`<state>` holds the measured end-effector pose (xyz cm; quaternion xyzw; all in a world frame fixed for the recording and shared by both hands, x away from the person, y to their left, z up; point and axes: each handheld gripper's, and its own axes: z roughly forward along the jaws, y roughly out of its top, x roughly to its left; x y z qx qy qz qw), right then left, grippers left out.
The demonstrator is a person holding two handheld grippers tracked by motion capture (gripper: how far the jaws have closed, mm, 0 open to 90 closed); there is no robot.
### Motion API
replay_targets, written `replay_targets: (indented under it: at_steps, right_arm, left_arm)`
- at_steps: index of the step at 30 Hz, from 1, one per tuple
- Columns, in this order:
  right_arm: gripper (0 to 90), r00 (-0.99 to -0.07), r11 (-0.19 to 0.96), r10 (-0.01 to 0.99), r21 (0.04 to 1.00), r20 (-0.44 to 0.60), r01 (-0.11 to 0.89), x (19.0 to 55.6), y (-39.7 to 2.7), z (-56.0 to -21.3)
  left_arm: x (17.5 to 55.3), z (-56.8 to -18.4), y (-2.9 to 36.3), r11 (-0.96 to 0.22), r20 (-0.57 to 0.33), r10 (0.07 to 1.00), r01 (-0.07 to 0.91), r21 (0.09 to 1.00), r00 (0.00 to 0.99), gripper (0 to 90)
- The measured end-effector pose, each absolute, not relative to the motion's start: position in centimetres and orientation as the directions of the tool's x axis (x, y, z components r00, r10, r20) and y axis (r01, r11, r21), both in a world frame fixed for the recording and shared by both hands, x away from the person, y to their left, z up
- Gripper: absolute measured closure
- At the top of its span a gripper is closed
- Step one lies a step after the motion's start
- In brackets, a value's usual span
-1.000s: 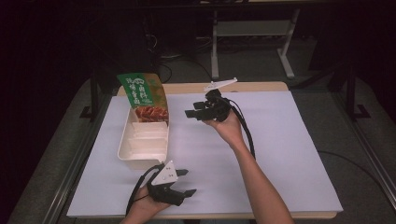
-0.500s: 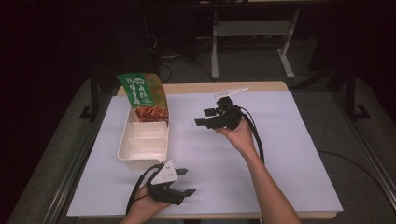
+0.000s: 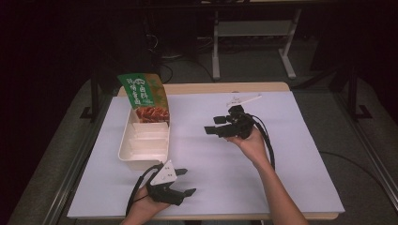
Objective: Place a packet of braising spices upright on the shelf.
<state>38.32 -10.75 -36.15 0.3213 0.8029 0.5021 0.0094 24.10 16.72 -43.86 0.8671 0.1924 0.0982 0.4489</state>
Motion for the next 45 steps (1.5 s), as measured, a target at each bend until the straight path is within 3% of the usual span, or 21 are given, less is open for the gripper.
replay_targets:
  at_steps: [29,45]
  right_arm:
    - [31.4,-0.777,0.287,0.547,0.801,0.312,0.525,34.4,-15.8,-37.4]
    - [30.3,-0.759,0.291,0.563,0.781,0.327,0.552,31.7,-18.3,-39.8]
  left_arm:
    - [24.3,-43.8,16.8,-0.505,-0.015,0.435,0.258,0.824,0.9,27.7]
    - [24.3,-43.8,16.9,-0.503,-0.016,0.438,0.259,0.825,0.899,27.4]
